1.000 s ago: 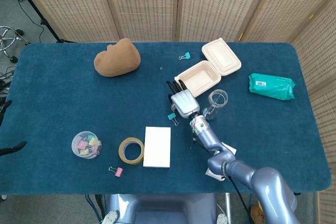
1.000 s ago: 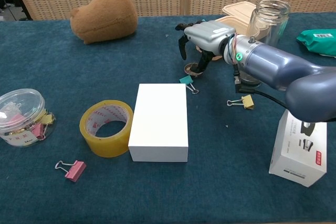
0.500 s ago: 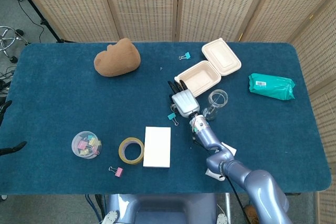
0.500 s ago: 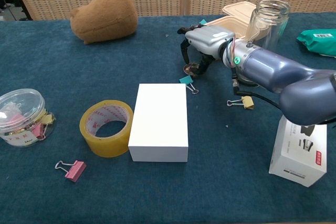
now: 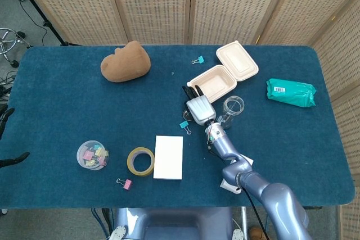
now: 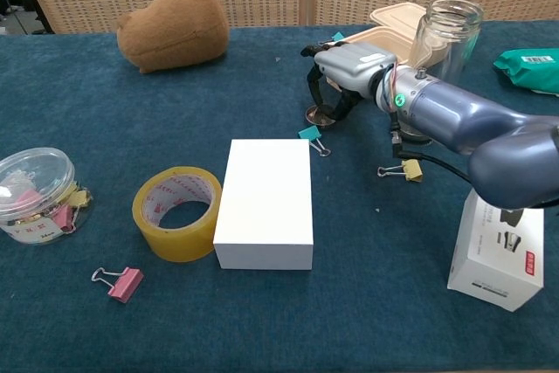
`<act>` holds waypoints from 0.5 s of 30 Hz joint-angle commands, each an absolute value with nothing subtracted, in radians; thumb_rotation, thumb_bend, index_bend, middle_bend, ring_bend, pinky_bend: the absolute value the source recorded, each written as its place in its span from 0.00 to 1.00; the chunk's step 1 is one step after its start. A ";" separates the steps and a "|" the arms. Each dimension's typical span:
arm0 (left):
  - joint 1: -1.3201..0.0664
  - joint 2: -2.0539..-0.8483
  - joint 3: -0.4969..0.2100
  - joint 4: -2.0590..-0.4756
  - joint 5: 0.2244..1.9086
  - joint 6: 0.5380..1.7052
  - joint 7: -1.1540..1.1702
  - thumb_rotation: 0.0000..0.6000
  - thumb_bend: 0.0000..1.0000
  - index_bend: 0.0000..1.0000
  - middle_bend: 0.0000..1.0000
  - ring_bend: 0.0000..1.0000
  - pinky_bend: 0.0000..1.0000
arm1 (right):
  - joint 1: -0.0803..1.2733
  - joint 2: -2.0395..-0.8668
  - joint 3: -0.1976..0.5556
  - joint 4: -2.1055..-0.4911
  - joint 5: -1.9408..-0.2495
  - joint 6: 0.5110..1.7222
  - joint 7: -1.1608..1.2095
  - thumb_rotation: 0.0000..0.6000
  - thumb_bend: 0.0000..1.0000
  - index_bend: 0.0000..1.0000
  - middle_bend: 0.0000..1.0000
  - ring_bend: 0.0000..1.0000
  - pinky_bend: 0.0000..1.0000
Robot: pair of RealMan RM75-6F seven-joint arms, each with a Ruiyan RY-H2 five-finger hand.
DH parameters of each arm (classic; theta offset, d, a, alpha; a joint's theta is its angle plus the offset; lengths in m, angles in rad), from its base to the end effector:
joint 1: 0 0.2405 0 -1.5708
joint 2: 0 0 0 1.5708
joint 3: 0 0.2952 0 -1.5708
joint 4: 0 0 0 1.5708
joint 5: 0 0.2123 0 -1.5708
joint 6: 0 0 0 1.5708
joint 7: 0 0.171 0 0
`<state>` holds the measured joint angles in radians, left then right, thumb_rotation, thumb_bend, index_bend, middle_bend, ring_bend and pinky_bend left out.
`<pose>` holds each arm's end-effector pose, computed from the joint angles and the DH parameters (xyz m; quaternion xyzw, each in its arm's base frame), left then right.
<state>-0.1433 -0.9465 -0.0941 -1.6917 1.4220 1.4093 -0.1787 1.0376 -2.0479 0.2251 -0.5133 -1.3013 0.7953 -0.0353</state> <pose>-0.3366 0.2393 0.2287 -0.5672 -0.4194 -0.4163 0.5737 -0.1219 -0.4914 -0.1285 0.7685 -0.2823 0.3592 0.4479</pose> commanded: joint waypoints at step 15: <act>-0.143 -0.941 -0.093 -1.690 1.431 1.411 -0.200 1.00 0.00 0.00 0.00 0.00 0.00 | 1.034 -1.971 0.264 -0.665 -1.310 0.864 -0.076 1.00 0.60 0.60 0.00 0.00 0.00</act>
<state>-0.1428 -0.9408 -0.0928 -1.6902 1.4304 1.4109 -0.2004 1.0326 -1.9927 0.2474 -0.6281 -1.3154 0.8492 -0.0618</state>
